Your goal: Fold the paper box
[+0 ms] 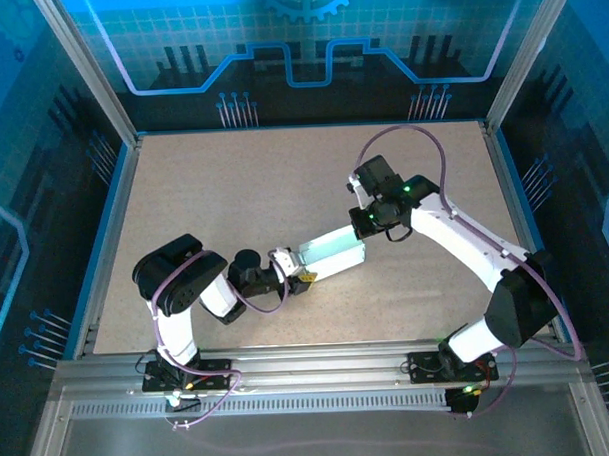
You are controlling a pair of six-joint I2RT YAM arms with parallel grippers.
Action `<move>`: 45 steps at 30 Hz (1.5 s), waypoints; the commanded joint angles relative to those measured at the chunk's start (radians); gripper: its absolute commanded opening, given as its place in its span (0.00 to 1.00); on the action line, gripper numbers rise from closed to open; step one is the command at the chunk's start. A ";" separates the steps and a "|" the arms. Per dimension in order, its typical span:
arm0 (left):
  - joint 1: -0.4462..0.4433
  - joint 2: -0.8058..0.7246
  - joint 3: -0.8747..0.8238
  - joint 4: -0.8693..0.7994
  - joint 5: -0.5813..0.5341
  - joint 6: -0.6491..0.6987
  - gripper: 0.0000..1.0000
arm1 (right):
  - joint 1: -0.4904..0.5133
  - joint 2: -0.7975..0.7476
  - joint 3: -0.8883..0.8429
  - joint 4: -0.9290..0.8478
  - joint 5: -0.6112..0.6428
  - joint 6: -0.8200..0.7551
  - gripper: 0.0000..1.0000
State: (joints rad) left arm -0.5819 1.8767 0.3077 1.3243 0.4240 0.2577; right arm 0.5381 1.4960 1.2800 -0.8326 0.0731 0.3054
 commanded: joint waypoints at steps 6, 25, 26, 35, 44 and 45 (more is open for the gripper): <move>-0.001 -0.008 0.056 -0.033 -0.001 -0.020 0.25 | 0.034 -0.098 -0.191 0.157 0.105 0.043 0.00; -0.018 -0.076 0.056 -0.067 -0.082 -0.104 0.72 | 0.054 -0.131 -0.205 0.153 0.198 0.077 0.00; -0.018 -0.082 0.049 -0.066 -0.092 -0.116 0.76 | 0.054 -0.131 -0.205 0.152 0.203 0.077 0.00; -0.041 -0.151 -0.038 -0.009 -0.170 -0.222 0.96 | 0.071 -0.126 -0.177 0.132 0.242 0.123 0.00; -0.067 -0.406 -0.030 -0.347 -0.297 -0.326 0.99 | 0.088 -0.118 -0.179 0.136 0.286 0.143 0.00; -0.068 -0.437 -0.012 -0.421 -0.310 -0.330 0.99 | 0.088 -0.117 -0.180 0.139 0.286 0.143 0.00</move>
State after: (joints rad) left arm -0.6395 1.5108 0.2607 1.0973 0.1738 -0.0257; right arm 0.6098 1.3693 1.0821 -0.6880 0.3256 0.4252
